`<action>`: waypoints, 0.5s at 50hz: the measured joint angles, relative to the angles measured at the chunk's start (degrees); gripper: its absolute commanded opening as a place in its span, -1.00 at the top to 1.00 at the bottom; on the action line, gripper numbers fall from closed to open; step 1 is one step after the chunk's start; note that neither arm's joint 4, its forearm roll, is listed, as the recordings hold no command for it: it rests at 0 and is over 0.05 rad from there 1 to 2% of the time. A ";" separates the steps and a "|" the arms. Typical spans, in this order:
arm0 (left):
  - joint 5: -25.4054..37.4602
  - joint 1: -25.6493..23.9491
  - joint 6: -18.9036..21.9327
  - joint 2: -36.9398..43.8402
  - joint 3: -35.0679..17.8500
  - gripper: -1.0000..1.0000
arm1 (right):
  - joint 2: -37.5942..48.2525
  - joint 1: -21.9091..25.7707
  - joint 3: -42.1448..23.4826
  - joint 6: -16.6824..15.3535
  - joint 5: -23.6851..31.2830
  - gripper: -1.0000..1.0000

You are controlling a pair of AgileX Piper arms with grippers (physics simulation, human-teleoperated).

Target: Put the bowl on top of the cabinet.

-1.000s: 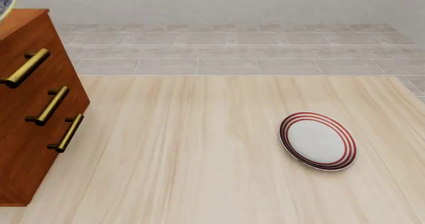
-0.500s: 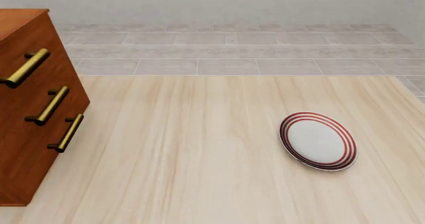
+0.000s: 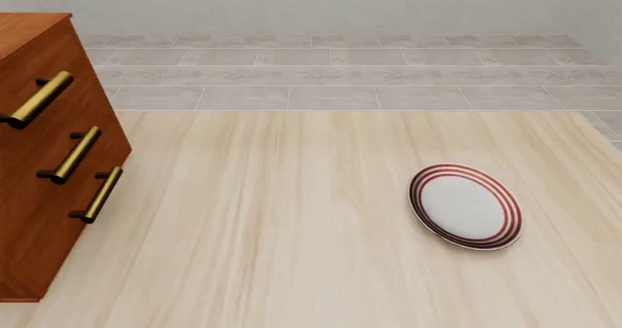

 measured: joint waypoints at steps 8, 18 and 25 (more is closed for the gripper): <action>-0.82 0.80 -0.45 0.67 0.52 1.00 | -0.22 -0.13 -0.05 -0.01 0.42 -1.00; -2.09 0.68 -2.11 2.27 1.81 1.00 | 0.54 -0.25 0.28 -0.10 -0.40 -1.00; -2.77 0.68 -2.83 3.24 2.63 1.00 | 1.18 -0.35 0.68 -0.49 -1.14 -1.00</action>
